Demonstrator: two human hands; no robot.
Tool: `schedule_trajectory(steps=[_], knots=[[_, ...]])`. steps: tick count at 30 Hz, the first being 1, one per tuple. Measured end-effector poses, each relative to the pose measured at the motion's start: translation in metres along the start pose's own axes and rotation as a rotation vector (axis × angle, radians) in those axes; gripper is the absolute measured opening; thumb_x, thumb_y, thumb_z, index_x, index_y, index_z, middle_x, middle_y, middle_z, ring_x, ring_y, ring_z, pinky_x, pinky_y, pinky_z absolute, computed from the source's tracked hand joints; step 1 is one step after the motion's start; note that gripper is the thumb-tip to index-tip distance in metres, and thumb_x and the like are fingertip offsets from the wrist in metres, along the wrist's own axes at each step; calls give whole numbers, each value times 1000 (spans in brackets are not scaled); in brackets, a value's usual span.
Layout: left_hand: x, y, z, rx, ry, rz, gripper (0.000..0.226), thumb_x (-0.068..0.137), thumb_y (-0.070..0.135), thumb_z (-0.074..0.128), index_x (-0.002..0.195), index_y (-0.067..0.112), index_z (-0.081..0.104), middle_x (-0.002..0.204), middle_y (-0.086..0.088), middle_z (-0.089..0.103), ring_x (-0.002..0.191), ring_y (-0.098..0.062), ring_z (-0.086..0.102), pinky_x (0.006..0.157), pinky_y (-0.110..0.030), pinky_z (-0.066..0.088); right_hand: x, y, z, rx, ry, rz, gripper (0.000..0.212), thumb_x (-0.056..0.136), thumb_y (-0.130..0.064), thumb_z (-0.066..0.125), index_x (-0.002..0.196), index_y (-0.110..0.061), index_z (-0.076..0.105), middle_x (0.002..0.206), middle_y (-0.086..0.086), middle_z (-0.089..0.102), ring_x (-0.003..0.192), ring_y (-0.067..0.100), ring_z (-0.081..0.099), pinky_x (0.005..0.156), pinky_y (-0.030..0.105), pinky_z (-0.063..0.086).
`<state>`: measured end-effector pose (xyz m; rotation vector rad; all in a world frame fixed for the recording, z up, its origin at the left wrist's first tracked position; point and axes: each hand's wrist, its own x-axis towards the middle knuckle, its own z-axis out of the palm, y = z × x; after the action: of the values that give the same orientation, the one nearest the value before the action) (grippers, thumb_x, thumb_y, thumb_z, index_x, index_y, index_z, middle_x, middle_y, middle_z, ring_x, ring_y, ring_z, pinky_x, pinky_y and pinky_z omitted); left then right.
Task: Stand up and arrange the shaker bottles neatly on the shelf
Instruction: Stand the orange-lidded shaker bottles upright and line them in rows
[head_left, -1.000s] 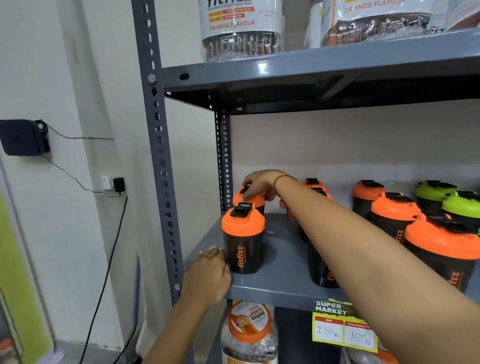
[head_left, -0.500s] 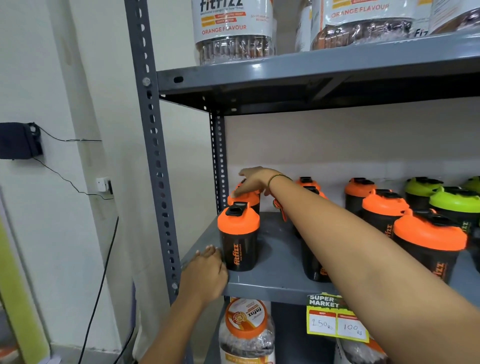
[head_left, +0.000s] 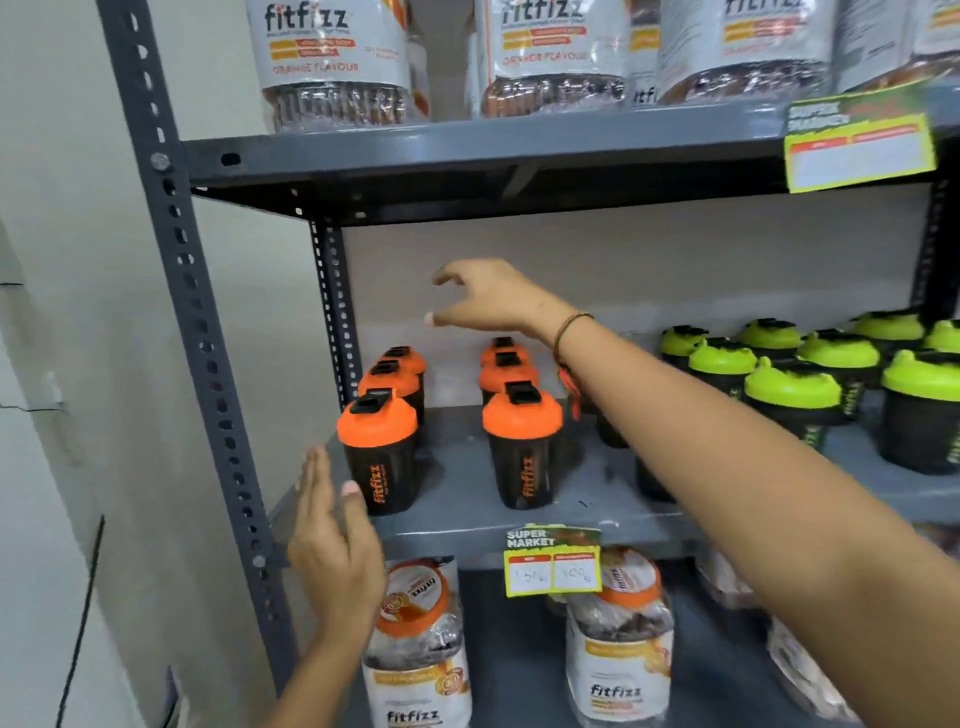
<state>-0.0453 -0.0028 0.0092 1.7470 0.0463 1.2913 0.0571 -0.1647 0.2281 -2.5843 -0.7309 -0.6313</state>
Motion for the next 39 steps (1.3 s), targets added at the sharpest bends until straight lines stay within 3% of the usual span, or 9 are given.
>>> schedule_trajectory(steps=[3,7,13,16,22,26,30,32,39], knots=[[-18,39,18,-132,-79,215,49,96,23,38,141,7,36,149,-8,38,140,-17,31,116,-38,24,-23,34,-23,36,64,93,58,82,-49,72,133,-23,60,142,3,56,134,22,49,110,34,39],[-59,75,57,-10,-512,515,48,98,25,35,144,12,33,152,-2,31,143,-5,20,118,-29,15,-52,83,-43,72,116,243,52,82,-48,73,127,-23,66,134,4,62,126,21,56,104,32,42],[-93,82,128,295,-835,557,52,97,29,29,142,3,35,150,-13,36,142,-18,27,118,-30,3,-84,150,-57,121,196,351,42,81,-45,75,118,-24,69,122,1,66,117,18,59,103,34,45],[-92,84,157,485,-953,481,59,93,33,21,141,2,35,149,-17,37,140,-24,30,118,-34,10,-88,176,-62,141,197,366,40,83,-42,74,117,-23,70,115,0,65,116,19,60,103,35,45],[-74,88,188,602,-1067,327,52,98,31,27,142,4,33,153,-14,30,140,-25,27,115,-33,15,-72,210,-57,127,79,335,45,87,-37,72,127,-16,66,129,8,62,123,25,56,105,32,39],[-77,82,193,640,-1052,318,56,99,35,23,148,7,22,158,-9,18,145,-18,15,117,-30,7,-51,216,-41,61,-194,300,61,88,-38,71,141,-15,53,137,8,54,128,24,51,102,29,38],[-78,81,193,662,-1032,339,56,99,35,21,148,8,20,158,-8,18,145,-15,14,117,-28,5,-36,219,-21,-13,-452,340,74,85,-43,72,148,-20,39,135,1,46,122,24,50,98,41,49],[-78,82,193,668,-1018,351,56,99,36,21,148,9,21,158,-7,20,145,-14,15,116,-28,6,-35,221,-14,11,-475,363,79,82,-41,76,148,-20,38,144,3,44,127,28,51,99,49,51],[-79,81,193,671,-1011,369,58,97,37,19,148,10,23,157,-7,23,144,-14,18,116,-27,6,-33,237,-8,135,-387,361,77,74,-34,83,141,-23,48,133,4,52,112,27,60,87,43,58]])
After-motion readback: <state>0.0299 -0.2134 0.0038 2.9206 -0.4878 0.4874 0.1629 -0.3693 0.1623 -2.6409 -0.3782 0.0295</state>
